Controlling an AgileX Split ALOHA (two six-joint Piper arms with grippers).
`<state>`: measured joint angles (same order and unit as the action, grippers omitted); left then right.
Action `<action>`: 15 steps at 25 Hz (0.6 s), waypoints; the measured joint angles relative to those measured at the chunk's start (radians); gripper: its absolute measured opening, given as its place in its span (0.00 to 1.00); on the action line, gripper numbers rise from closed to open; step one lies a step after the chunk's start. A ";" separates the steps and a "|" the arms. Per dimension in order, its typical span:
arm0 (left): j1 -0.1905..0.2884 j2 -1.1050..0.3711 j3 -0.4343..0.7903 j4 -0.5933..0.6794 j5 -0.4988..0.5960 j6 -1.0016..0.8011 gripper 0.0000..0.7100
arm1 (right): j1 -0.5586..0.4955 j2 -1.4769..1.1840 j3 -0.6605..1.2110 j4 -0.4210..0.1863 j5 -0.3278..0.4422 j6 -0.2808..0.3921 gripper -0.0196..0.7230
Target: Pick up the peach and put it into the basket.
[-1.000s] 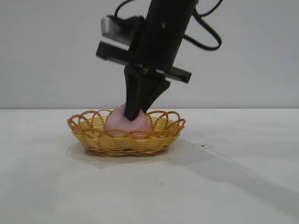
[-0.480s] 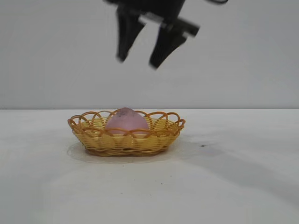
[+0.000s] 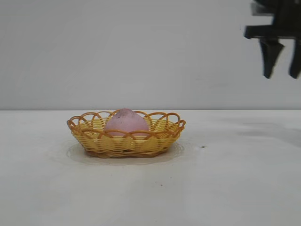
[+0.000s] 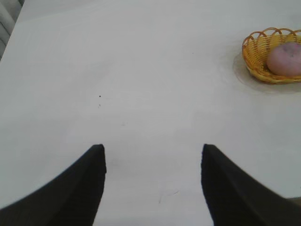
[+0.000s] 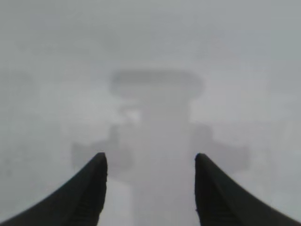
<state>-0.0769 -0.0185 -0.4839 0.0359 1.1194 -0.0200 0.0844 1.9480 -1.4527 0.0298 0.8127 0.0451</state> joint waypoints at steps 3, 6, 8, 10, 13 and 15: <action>0.000 0.000 0.000 0.000 0.000 -0.001 0.55 | -0.009 -0.012 0.006 0.000 0.000 -0.004 0.54; 0.000 0.000 0.000 0.000 0.000 -0.001 0.55 | -0.009 -0.103 0.018 0.033 0.008 -0.019 0.54; 0.000 0.000 0.000 0.000 0.000 -0.001 0.55 | -0.009 -0.207 0.063 0.039 0.001 -0.023 0.54; 0.000 0.000 0.000 0.000 0.000 -0.001 0.55 | -0.009 -0.330 0.166 0.055 -0.028 -0.026 0.54; 0.000 0.000 0.000 0.000 0.000 -0.001 0.55 | -0.009 -0.520 0.364 0.085 -0.018 -0.047 0.54; 0.000 0.000 0.000 0.000 0.000 -0.001 0.55 | -0.009 -0.613 0.477 0.090 0.032 -0.060 0.54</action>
<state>-0.0769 -0.0185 -0.4839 0.0359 1.1194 -0.0209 0.0750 1.3347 -0.9755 0.1197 0.8444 -0.0145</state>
